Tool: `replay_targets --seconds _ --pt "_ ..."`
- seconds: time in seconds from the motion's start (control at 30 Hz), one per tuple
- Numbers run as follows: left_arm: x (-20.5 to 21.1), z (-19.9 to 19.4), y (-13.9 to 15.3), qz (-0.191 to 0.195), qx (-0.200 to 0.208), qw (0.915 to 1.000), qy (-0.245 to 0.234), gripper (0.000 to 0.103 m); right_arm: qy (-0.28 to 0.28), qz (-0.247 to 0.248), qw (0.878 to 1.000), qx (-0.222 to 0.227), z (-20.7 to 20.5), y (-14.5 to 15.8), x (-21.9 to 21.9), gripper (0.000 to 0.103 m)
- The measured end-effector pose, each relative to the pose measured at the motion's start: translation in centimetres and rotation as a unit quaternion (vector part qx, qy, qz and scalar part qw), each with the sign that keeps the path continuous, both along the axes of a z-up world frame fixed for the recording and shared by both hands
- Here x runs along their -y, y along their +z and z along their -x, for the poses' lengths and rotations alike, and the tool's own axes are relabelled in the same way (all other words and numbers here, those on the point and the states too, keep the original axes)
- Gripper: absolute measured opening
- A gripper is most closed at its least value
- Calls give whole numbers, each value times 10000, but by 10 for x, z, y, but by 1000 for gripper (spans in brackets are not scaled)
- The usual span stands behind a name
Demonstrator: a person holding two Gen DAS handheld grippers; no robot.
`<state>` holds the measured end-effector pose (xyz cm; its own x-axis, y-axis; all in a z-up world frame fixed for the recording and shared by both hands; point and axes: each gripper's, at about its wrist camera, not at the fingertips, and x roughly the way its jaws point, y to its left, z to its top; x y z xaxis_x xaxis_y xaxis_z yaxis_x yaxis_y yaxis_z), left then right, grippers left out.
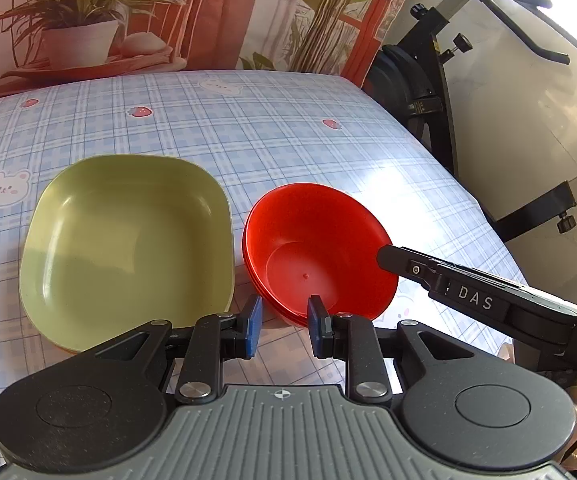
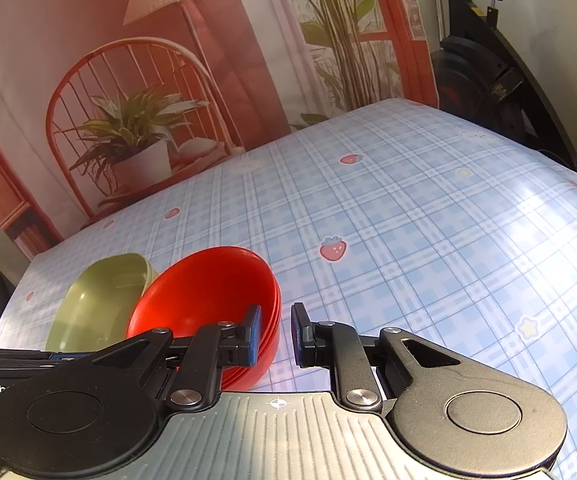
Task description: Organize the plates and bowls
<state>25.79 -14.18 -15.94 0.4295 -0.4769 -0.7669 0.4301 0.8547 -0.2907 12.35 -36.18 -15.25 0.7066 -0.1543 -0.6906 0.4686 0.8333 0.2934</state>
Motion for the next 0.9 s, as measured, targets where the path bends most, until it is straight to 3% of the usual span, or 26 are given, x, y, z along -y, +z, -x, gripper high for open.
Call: replay_targets --seconds 0.3,0.4,0.9 --pt "3 -4 -3 16 -90 9999 116 26 20 -78 10000 7 -6 -8 4 18" --pt "3 -8 -6 15 -167 9996 247 30 36 -112 9999 12 -8 -11 5 18" --pt "18 -19 -13 -289 -18 9992 270 31 57 -376 9992 107 -13 -23 15 20"
